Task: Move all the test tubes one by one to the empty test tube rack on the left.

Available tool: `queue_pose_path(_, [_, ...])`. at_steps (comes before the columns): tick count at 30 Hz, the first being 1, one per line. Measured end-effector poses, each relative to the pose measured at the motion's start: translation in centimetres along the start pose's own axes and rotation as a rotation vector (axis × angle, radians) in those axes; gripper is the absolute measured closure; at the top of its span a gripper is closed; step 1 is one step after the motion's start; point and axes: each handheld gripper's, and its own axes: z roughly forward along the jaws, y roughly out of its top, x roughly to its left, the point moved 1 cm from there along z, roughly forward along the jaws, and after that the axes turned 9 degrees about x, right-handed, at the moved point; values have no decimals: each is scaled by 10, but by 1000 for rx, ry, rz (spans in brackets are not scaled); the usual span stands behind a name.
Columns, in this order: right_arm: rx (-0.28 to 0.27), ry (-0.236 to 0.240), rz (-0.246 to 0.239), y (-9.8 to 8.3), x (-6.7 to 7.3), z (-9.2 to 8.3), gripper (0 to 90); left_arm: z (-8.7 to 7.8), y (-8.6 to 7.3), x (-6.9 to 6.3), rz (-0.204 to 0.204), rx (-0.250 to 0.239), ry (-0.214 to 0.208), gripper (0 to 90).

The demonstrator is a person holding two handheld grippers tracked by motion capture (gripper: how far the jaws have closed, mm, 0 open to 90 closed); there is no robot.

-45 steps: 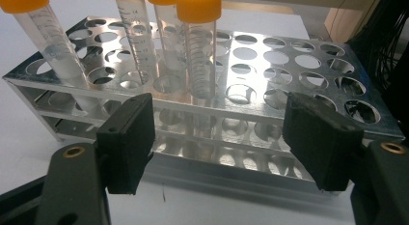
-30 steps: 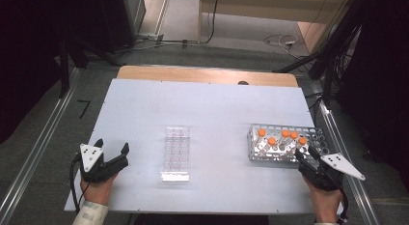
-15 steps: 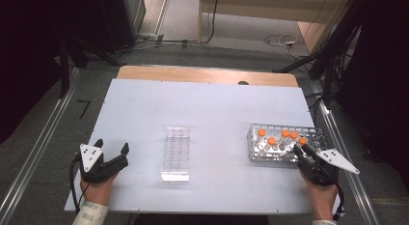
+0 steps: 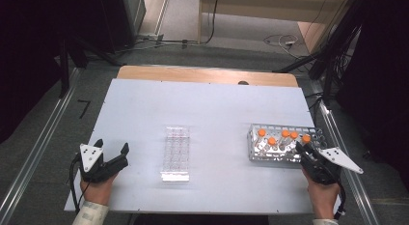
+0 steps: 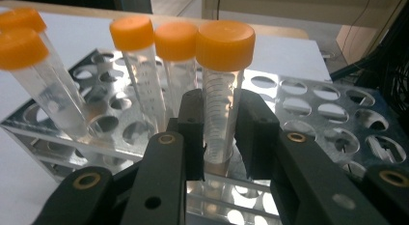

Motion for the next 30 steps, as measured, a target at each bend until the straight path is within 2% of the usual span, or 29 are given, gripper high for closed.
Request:
queue_pose_path(9, [-52, 8, 15, 12, 0, -16, 715, 0, 0, 0, 5, 3, -5, 153])
queue_pose_path(10, [-74, 9, 18, 16, 0, -22, 716, 0, 0, 0, 5, 3, -5, 153])
queue_pose_path(12, [-83, 11, 19, 17, 0, -25, 716, 0, 0, 0, 5, 3, -6, 153])
queue_pose_path(14, [-104, 30, 16, 21, 3, -34, 717, 1, 0, -1, 6, 4, -6, 153])
queue_pose_path(18, [-101, 49, 2, 22, 8, -40, 717, 1, 0, -1, 6, 3, -9, 153])
queue_pose_path(19, [-82, 66, -10, 21, 13, -41, 717, 0, 0, -1, 6, 3, -11, 153])
queue_pose_path(24, [-64, 97, -37, 17, 23, -42, 717, 0, 0, -2, 10, 2, -21, 153])
queue_pose_path(25, [-59, 116, -37, 15, 26, -43, 718, 0, 0, -2, 14, 5, -21, 153])
queue_pose_path(26, [-47, 131, -61, 12, 34, -44, 717, 0, 0, -3, 19, 7, -26, 153])
queue_pose_path(28, [-46, 136, -67, 11, 36, -44, 717, 0, 0, -4, 22, 9, -33, 153])
queue_pose_path(30, [-39, 167, -90, 8, 45, -47, 717, -1, 1, -5, 21, 4, -41, 152])
